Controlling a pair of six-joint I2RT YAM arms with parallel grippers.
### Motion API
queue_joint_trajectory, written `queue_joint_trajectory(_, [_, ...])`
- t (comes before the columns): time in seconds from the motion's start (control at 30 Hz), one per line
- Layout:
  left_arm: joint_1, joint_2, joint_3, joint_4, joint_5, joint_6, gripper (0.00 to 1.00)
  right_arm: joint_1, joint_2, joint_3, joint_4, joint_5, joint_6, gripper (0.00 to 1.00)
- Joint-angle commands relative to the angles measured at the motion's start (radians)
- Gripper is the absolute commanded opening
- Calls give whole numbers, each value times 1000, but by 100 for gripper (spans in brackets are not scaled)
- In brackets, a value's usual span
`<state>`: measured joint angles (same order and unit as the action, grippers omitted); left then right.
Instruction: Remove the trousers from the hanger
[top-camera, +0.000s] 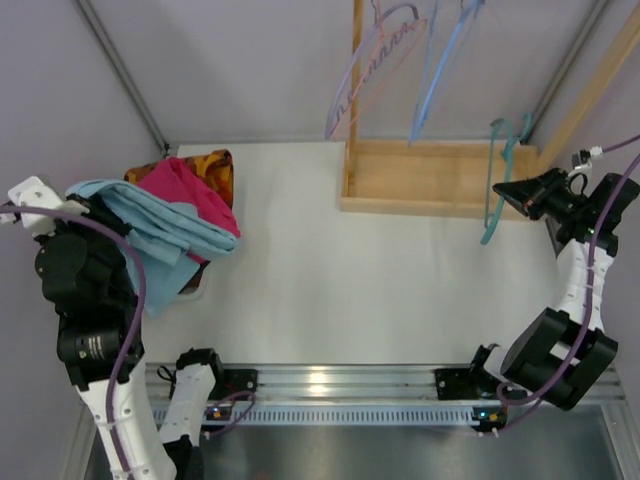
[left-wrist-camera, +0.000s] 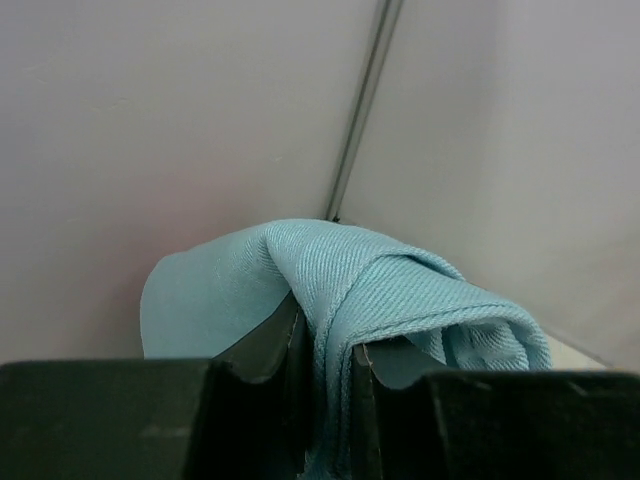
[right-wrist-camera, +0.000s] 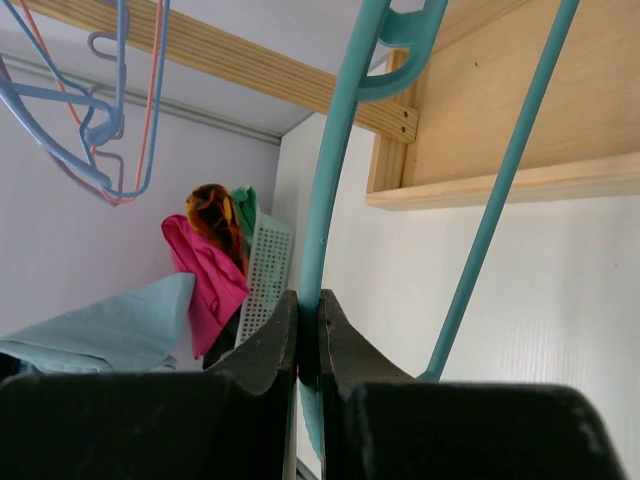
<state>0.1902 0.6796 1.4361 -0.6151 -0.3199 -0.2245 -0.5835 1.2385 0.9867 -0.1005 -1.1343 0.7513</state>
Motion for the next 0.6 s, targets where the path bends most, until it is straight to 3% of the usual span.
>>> queue_joint_trajectory(0.0, [12,84,55,124,-94,95,0,48,-2,76,36,34,-29,0])
queue_joint_trajectory(0.17, [12,322,35,199,-74,152,0,119,-7,96,30,65,-32,0])
queue_joint_trajectory(0.33, [6,472,-104,541,-27,264,0,142,-17,121,19,79,-36,0])
queue_joint_trajectory(0.57, [-3,782,-91,699,1,286,15,159,-31,150,-1,84,-40,0])
